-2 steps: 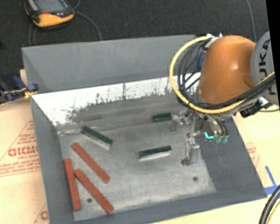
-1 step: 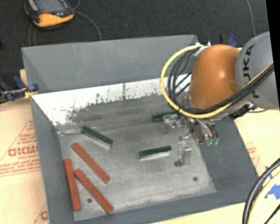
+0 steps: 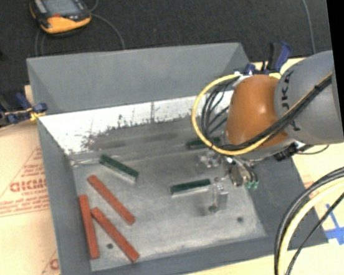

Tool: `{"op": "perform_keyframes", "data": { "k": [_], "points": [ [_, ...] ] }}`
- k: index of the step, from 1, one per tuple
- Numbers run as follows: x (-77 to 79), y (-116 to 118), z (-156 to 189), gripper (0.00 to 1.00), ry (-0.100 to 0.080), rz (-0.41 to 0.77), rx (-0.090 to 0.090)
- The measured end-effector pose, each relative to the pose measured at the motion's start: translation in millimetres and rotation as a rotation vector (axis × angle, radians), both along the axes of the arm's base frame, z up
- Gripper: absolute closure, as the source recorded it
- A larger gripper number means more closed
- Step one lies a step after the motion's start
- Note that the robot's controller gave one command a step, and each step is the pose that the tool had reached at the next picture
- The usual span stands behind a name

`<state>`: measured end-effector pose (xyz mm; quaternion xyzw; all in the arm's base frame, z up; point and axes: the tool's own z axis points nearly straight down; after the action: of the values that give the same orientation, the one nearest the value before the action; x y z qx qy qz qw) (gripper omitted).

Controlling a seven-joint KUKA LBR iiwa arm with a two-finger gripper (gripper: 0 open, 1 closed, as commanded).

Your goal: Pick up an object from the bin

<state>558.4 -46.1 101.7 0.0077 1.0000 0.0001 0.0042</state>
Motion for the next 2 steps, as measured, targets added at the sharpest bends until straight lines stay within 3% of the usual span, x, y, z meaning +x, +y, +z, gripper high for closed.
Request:
{"op": "perform_keyframes", "data": {
  "k": [1, 2],
  "points": [
    [36.7, 14.9, -30.3, 1.00, 0.003, 0.082, -0.001],
    [36.8, 14.8, -30.3, 1.00, 0.003, 0.082, -0.001]
  ]
}}
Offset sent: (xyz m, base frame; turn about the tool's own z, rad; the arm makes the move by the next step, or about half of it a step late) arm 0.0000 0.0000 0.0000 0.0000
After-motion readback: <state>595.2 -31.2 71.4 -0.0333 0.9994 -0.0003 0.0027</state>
